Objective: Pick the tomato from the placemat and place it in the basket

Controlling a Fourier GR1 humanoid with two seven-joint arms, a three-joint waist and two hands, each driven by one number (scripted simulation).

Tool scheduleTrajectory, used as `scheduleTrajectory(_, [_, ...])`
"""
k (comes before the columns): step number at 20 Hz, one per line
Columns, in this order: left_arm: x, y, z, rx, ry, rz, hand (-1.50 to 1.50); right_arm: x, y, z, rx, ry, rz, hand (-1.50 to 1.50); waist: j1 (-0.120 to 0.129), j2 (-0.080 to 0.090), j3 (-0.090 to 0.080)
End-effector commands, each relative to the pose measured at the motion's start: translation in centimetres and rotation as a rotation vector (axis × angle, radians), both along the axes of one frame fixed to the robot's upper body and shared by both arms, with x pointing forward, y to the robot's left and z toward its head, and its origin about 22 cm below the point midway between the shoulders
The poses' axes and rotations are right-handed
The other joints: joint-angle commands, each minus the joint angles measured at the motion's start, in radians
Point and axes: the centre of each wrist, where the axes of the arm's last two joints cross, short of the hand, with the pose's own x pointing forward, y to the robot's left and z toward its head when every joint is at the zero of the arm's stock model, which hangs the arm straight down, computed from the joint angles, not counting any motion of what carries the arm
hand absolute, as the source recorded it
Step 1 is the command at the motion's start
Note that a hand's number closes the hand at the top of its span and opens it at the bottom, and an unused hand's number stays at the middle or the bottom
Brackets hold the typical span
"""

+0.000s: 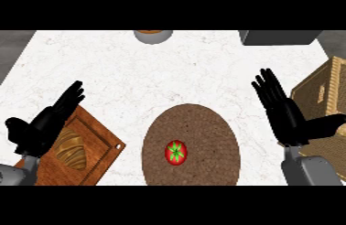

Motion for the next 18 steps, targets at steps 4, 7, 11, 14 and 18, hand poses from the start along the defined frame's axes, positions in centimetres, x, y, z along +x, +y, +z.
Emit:
scheduleTrajectory(4, [2.5,-2.5,3.6,0.029,-0.195,-0.068,0.0,3.7,6.5,4.4,-0.134,-0.154,0.479,1.5,0.047,0.019,-0.013])
scheduleTrajectory(7, [2.4,-4.0,3.7,0.0,-0.209,-0.141,0.0,2.6,11.3,9.1,-0.225,-0.489,0.871,1.5,0.091,0.003,-0.012])
scheduleTrajectory(11, [2.4,-4.6,3.2,0.01,-0.225,-0.096,0.0,-3.5,19.2,3.6,-0.128,-0.478,1.054,-1.5,0.025,0.01,-0.014])
scheduleTrajectory(14, [2.1,-3.9,2.2,0.023,-0.225,-0.054,0.0,-7.3,20.3,1.5,-0.24,-0.563,0.899,-1.5,-0.006,0.006,-0.014])
scheduleTrajectory(18, [2.6,-3.6,3.8,0.01,-0.207,-0.067,0.0,-5.5,19.1,4.6,-0.539,-0.604,0.698,-1.5,-0.016,0.002,-0.015])
